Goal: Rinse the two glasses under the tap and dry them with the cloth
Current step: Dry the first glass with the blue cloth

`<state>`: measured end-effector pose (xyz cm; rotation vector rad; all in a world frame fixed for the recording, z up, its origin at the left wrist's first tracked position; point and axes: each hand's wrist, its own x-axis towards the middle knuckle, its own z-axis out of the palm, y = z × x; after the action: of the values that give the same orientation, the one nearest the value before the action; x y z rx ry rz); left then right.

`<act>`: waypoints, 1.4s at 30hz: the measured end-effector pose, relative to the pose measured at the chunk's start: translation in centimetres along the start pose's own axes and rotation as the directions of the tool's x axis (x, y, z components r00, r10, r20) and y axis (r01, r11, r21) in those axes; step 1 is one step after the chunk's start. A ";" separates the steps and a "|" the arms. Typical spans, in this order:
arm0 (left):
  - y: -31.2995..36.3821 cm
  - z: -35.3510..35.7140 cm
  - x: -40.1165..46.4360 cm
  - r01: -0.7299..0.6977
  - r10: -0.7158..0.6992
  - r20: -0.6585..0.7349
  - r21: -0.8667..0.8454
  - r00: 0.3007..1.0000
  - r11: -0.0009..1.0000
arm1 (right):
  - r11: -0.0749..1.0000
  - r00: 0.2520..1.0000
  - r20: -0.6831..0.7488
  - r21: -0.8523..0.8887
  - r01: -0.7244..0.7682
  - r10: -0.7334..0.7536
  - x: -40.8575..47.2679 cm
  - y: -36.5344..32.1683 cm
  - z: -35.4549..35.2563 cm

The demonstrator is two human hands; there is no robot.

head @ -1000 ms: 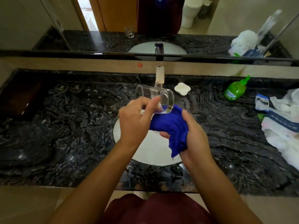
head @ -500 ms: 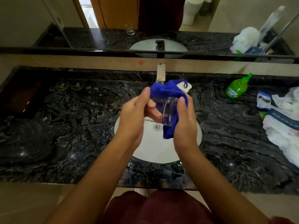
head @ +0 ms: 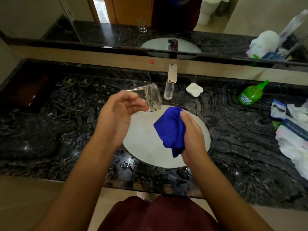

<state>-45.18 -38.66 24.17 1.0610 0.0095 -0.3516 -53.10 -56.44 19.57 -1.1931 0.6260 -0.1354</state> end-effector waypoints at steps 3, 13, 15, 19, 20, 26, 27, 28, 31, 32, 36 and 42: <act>0.8 -0.9 -0.2 -0.082 0.085 -0.003 0.233 0.996 0.969 | 0.987 0.987 0.021 -0.007 0.159 -0.158 0.1 -1.0 -0.3; -2.1 1.5 -2.1 0.017 -0.018 -0.144 -0.011 0.989 1.000 | 0.665 0.728 0.201 -0.302 0.683 -0.656 -1.2 -0.6 2.4; -2.3 1.5 -2.4 0.077 -0.089 -0.088 -0.133 0.992 0.988 | 0.774 0.818 0.110 -0.274 0.571 -0.564 -0.4 -0.7 2.1; -2.0 0.8 -2.6 0.077 -0.072 0.031 -0.176 0.997 0.981 | 0.902 0.933 0.055 -0.240 0.358 -0.355 1.0 -0.3 0.7; -1.8 0.5 -2.7 0.050 -0.044 0.041 -0.154 0.998 0.987 | 0.924 0.950 0.041 -0.219 0.312 -0.311 1.0 -0.3 0.4; 0.2 -4.9 -3.5 -0.133 0.158 -0.053 0.318 0.986 0.939 | 0.953 0.975 0.047 -0.210 0.220 -0.215 1.5 0.6 -0.4; 0.5 -6.1 -3.8 -0.138 0.188 -0.069 0.449 0.980 0.883 | 0.952 0.977 0.059 -0.219 0.213 -0.205 1.5 1.0 -0.4; 0.8 -7.3 -4.1 -0.142 0.221 -0.071 0.567 0.973 0.812 | 0.952 0.979 0.071 -0.231 0.201 -0.189 1.6 1.4 -0.3; 1.2 -11.0 -5.4 -0.130 0.298 -0.051 0.820 0.953 0.557 | 0.958 0.988 0.091 -0.250 0.141 -0.122 1.6 2.5 0.2; 1.3 -12.3 -5.8 -0.101 0.301 -0.043 0.890 0.953 0.445 | 0.961 0.990 0.101 -0.249 0.123 -0.101 1.6 2.8 0.5; 0.9 -17.8 -6.6 0.069 0.250 -0.080 0.996 0.965 0.050 | 0.968 0.986 0.159 -0.239 0.080 -0.043 1.6 3.5 1.5; -0.7 -24.6 -6.0 0.237 0.206 -0.206 0.962 0.957 -0.135 | 0.967 0.989 0.149 -0.251 0.047 -0.009 1.8 3.7 2.2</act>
<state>-47.15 -16.25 12.47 2.8134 0.0224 -0.1328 -51.29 -54.01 16.06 -1.4461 0.5070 0.0098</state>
